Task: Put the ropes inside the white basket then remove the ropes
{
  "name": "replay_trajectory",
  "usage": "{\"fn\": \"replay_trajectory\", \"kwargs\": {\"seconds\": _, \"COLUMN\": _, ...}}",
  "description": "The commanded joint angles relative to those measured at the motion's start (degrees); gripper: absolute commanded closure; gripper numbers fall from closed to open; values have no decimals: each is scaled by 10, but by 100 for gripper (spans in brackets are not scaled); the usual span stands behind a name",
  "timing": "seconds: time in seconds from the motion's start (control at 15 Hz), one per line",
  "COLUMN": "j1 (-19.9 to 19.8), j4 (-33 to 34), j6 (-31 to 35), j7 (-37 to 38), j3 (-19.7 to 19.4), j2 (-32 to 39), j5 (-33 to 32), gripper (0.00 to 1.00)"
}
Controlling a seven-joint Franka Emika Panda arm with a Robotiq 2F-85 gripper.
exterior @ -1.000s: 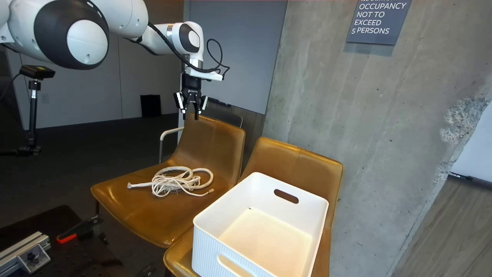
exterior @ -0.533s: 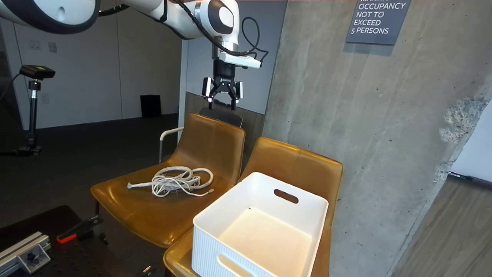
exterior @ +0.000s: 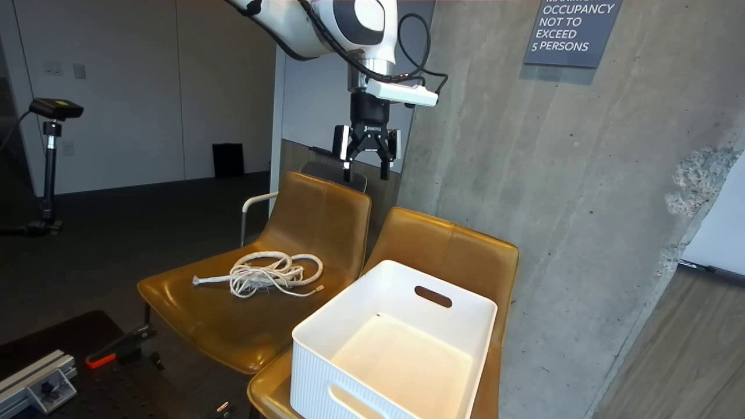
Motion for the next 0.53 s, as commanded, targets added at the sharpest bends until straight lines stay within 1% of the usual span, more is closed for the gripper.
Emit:
{"fn": "replay_trajectory", "kwargs": {"seconds": 0.0, "j1": -3, "j4": -129, "j6": 66, "j7": -19, "j3": -34, "j2": -91, "j5": 26, "gripper": 0}}
{"fn": "replay_trajectory", "kwargs": {"seconds": 0.07, "j1": 14, "j4": -54, "j6": 30, "j7": -11, "j3": -39, "j2": -35, "j5": 14, "gripper": 0}}
{"fn": "replay_trajectory", "kwargs": {"seconds": 0.2, "j1": 13, "j4": -94, "j6": 45, "j7": -11, "j3": -50, "j2": -63, "j5": 15, "gripper": 0}}
{"fn": "replay_trajectory", "kwargs": {"seconds": 0.47, "j1": 14, "j4": -110, "j6": 46, "j7": -11, "j3": -51, "j2": -77, "j5": 15, "gripper": 0}}
